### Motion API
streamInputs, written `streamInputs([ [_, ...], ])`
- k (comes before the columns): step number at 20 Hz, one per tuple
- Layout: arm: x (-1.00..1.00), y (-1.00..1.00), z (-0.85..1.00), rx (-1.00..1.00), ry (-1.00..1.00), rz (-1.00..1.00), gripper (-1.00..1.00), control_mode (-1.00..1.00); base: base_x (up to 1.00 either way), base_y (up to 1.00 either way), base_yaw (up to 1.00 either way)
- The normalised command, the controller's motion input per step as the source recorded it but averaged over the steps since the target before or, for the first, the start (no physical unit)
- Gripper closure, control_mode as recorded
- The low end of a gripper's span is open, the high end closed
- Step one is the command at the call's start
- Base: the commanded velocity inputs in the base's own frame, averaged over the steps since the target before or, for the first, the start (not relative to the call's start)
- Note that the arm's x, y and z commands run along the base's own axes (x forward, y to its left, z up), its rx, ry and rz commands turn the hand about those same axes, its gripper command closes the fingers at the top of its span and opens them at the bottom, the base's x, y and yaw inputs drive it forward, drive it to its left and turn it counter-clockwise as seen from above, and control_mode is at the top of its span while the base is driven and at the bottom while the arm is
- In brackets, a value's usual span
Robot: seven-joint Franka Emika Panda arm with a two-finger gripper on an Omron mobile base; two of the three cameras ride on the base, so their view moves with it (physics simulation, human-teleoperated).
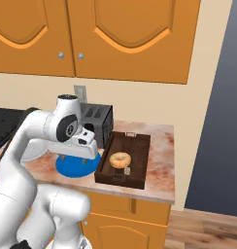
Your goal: Move the dessert items from the plates to the tray.
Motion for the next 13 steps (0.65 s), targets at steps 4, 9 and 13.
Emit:
streamInputs([
  [4, -0.5, 0.35, 0.36, 0.0, 0.0, 0.06, -1.0, -1.0, 0.0, 0.0, 0.0],
  [9, -0.32, 0.0, 0.15, 0.0, 0.0, 0.0, -1.0, -1.0, 0.0, 0.0, 0.0],
  [13, -0.16, 0.0, 0.23, 0.0, -0.06, 0.0, -1.0, -1.0, 0.0, 0.0, 0.0],
])
